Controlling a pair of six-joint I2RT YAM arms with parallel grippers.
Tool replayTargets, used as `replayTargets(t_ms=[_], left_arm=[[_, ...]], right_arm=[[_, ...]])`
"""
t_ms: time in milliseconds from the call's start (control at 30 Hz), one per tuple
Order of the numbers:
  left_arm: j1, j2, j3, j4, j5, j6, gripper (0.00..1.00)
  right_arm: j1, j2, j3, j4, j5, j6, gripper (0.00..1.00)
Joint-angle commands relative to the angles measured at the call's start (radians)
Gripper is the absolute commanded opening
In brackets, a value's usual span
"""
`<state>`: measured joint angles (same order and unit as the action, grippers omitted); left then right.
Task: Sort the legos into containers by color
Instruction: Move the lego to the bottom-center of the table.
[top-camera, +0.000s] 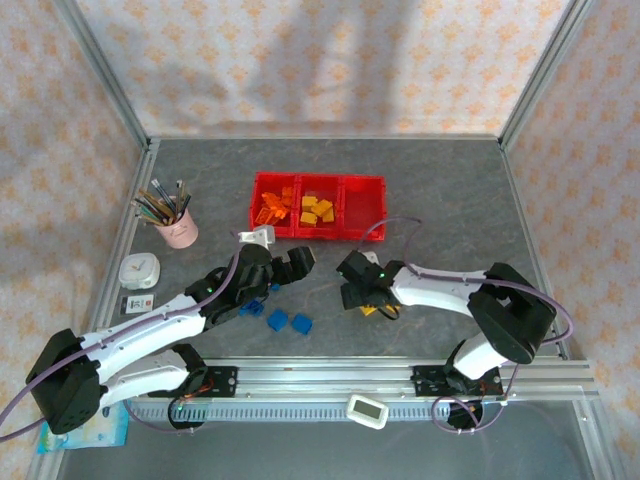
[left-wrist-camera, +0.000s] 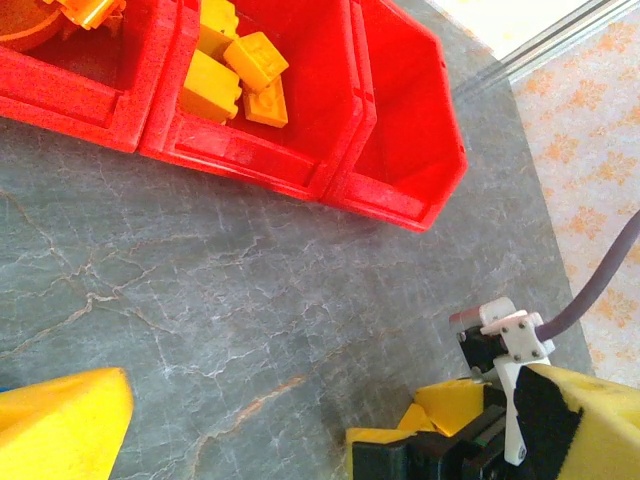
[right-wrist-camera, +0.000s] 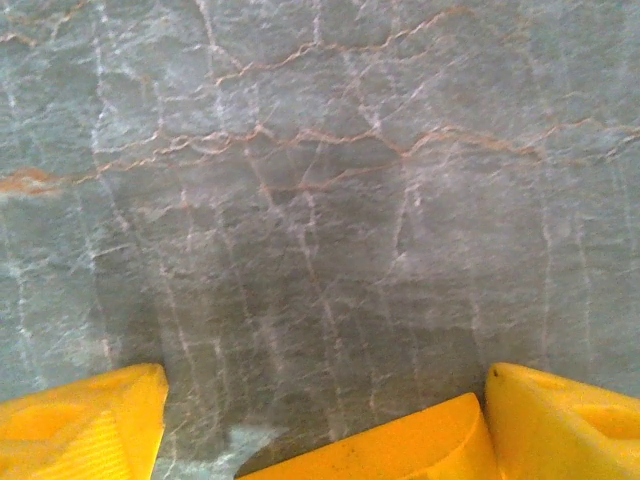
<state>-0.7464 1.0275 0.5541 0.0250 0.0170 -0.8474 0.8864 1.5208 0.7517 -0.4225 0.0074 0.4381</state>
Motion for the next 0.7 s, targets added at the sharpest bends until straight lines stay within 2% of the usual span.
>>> replayTargets(t_ms=[0, 467, 667], left_arm=[[-0.002, -0.028, -0.008, -0.029, -0.029, 0.002, 0.99], [-0.002, -0.081, -0.012, -0.081, -0.048, 0.007, 0.99], [-0.002, -0.123, -0.021, -0.131, -0.066, 0.005, 0.99]], right_arm=[[0.048, -0.022, -0.002, -0.035, -0.03, 0.065, 0.81], [0.201, -0.038, -0.028, -0.073, -0.022, 0.283, 0.82], [0.209, -0.03, -0.04, -0.116, 0.0, 0.329, 0.77]])
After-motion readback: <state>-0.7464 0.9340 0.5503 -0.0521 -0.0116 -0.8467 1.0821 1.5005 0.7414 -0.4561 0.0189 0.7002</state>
